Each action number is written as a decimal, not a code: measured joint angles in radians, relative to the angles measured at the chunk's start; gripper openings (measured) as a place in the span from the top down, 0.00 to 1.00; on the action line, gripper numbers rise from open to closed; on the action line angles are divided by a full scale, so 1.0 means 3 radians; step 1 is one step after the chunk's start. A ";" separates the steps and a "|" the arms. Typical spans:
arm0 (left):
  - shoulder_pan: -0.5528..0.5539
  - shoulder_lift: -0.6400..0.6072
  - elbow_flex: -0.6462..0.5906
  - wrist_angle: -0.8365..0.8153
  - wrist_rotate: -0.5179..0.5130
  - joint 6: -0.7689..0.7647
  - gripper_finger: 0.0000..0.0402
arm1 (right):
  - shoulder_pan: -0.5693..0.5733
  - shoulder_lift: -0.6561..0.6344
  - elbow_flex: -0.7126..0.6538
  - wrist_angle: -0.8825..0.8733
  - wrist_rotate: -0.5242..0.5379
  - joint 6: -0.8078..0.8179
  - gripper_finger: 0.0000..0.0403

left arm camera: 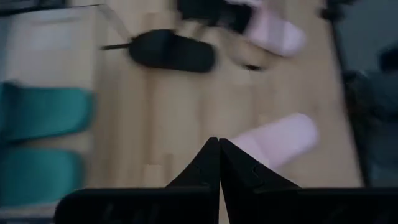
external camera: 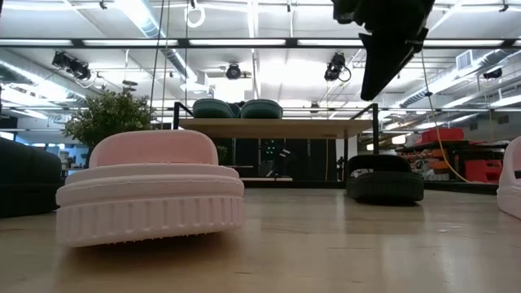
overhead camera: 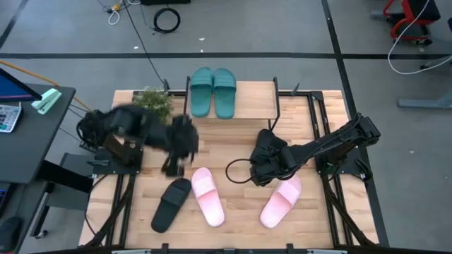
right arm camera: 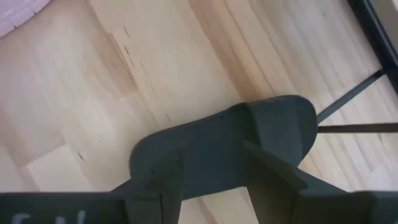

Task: Pick and place slides into the shelf
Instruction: Put the bottom black slide on the shelf

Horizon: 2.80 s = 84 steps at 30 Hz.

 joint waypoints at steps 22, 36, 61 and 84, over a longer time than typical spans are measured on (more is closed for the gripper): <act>-0.1690 0.1377 -0.0005 -0.0007 -0.1061 -0.2232 0.98 | 0.0085 0.0024 0.0001 0.0007 0.0177 -0.0235 0.61; -0.1423 0.1499 -0.0005 -0.0008 -0.1359 -0.1683 0.96 | 0.0123 0.0024 0.0001 0.0003 0.0134 -0.0273 0.61; -0.0598 0.0502 -0.0004 -0.0008 -0.1411 -0.1453 0.96 | 0.0413 -0.0231 -0.0003 -0.0364 0.0227 -0.0563 0.60; -0.1289 0.0172 0.0006 0.0074 -0.1514 -0.2106 0.97 | 0.0434 -0.0671 -0.0001 -0.0341 0.0686 -0.0824 0.60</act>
